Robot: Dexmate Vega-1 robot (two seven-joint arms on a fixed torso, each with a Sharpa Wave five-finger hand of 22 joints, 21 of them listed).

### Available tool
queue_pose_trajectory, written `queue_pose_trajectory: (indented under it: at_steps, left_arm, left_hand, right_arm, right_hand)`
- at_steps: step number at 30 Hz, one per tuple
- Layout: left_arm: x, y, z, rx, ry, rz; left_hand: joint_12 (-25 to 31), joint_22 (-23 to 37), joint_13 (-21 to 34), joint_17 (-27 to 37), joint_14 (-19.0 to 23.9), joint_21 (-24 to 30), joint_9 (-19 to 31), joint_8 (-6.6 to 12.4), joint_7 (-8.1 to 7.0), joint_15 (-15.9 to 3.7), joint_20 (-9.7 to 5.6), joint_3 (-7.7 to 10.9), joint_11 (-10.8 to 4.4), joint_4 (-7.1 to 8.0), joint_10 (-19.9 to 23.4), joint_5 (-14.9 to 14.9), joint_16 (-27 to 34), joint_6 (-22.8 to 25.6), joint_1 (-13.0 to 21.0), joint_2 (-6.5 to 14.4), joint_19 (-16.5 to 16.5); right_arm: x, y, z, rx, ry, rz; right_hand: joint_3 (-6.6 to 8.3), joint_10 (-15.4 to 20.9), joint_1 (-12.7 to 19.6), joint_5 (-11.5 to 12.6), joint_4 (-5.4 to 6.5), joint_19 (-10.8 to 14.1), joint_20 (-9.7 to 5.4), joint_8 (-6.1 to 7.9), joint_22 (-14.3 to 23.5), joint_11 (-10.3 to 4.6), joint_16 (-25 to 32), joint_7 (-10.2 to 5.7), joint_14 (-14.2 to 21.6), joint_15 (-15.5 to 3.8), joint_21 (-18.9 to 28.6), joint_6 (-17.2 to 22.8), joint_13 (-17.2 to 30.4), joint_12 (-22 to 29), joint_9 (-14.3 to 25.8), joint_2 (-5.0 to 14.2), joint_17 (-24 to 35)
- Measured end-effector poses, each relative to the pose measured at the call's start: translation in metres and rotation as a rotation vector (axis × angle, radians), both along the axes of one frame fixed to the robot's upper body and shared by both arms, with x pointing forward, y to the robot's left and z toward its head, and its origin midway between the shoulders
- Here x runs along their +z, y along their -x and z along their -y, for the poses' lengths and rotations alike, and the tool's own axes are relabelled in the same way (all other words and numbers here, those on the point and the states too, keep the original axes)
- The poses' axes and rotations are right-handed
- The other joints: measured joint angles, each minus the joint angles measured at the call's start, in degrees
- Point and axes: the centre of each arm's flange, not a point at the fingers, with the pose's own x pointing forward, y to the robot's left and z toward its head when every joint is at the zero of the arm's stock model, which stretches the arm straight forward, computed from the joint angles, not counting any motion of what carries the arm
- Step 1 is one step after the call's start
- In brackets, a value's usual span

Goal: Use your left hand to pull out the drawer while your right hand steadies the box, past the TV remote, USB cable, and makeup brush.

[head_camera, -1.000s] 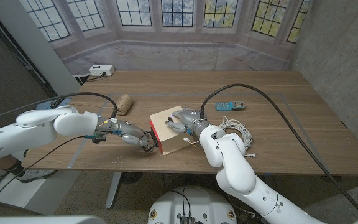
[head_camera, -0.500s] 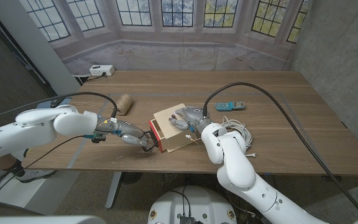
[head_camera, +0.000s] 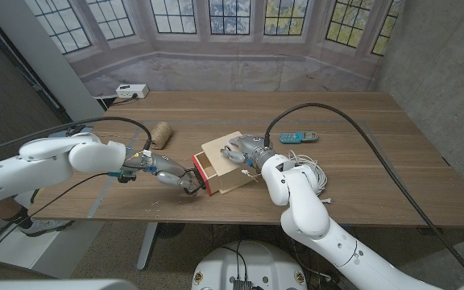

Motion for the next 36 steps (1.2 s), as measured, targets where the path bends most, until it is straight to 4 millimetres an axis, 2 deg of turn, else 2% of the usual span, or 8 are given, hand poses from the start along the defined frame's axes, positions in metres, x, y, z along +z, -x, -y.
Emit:
queue_pose_trajectory:
  at_steps: [16, 36]
  left_arm:
    - [0.007, 0.004, 0.002, 0.002, -0.005, -0.001]
    - [0.004, 0.006, 0.001, 0.012, 0.004, -0.017]
  left_hand:
    - [0.00, 0.00, -0.01, 0.00, 0.00, 0.00, 0.00, 0.00, 0.00, 0.00, 0.00, 0.00, 0.23, 0.00, 0.23, 0.00, 0.00, 0.00, 0.00, 0.00, 0.00]
    - [0.00, 0.00, -0.01, 0.00, -0.01, 0.00, 0.00, 0.00, 0.00, 0.01, 0.02, 0.00, 0.00, 0.00, 0.63, 0.00, 0.00, 0.00, 0.00, 0.00, 0.02]
  right_arm:
    - [0.005, -0.013, 0.006, -0.019, -0.012, -0.004]
    - [0.009, -0.031, 0.013, -0.044, -0.016, -0.006]
  right_hand:
    - [0.25, -0.02, 0.00, 0.00, 0.24, 0.00, 0.00, -0.05, 0.00, -0.02, 0.00, -0.03, 0.00, 0.00, 0.22, -0.03, 0.00, -0.23, -0.04, 0.00, -0.28]
    - [0.48, 0.00, 0.00, 0.00, 0.48, 0.00, 0.00, -0.49, 0.00, 0.02, 0.00, 0.11, 0.00, 0.00, 0.20, 0.11, -0.04, -0.37, -0.03, 0.00, -0.27]
